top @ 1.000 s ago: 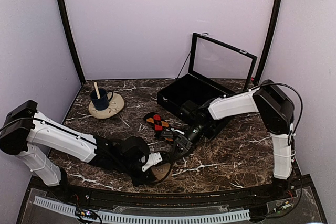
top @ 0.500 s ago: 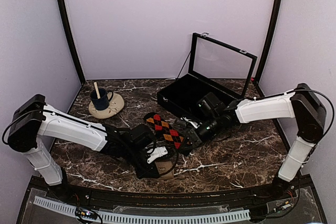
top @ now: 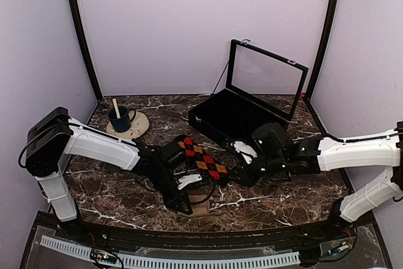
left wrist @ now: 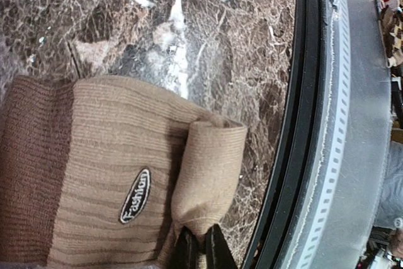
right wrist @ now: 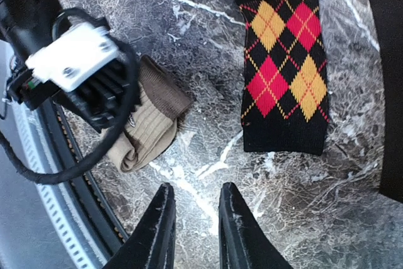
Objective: Roll the socks
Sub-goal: Roll the sock at the corner of the board.
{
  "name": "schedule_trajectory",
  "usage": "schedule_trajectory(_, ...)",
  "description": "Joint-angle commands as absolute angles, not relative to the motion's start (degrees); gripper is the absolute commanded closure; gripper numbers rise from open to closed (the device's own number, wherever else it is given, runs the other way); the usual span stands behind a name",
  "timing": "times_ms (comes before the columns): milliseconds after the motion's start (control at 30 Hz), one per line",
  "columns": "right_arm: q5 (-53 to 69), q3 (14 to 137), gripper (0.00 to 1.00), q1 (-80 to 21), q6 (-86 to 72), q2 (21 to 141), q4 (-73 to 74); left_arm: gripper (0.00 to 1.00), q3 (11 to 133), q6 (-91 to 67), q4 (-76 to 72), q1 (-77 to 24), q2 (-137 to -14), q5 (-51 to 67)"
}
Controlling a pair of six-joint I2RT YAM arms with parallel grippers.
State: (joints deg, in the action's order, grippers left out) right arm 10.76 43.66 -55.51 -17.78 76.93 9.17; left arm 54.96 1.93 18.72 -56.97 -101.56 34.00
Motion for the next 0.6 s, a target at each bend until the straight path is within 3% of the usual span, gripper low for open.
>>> schedule_trajectory(0,-3.40,42.52,0.77,-61.78,-13.77,75.15,7.21,1.00,57.33,5.39,25.04,-55.00,-104.06,40.57)
schedule_trajectory(233,-14.06,43.85,0.71,-71.98,-9.05,76.14,8.52,1.00,59.79,7.51,28.49,-52.65,-107.55,45.77)
schedule_trajectory(400,-15.61,47.06,0.63,-77.51,-5.58,80.01,11.10,1.00,61.13,8.64,29.92,-51.62,-109.25,47.93)
schedule_trajectory(567,-15.71,51.36,0.62,-82.57,-3.34,85.95,13.98,1.00,62.11,10.13,31.59,-51.05,-110.31,48.96)
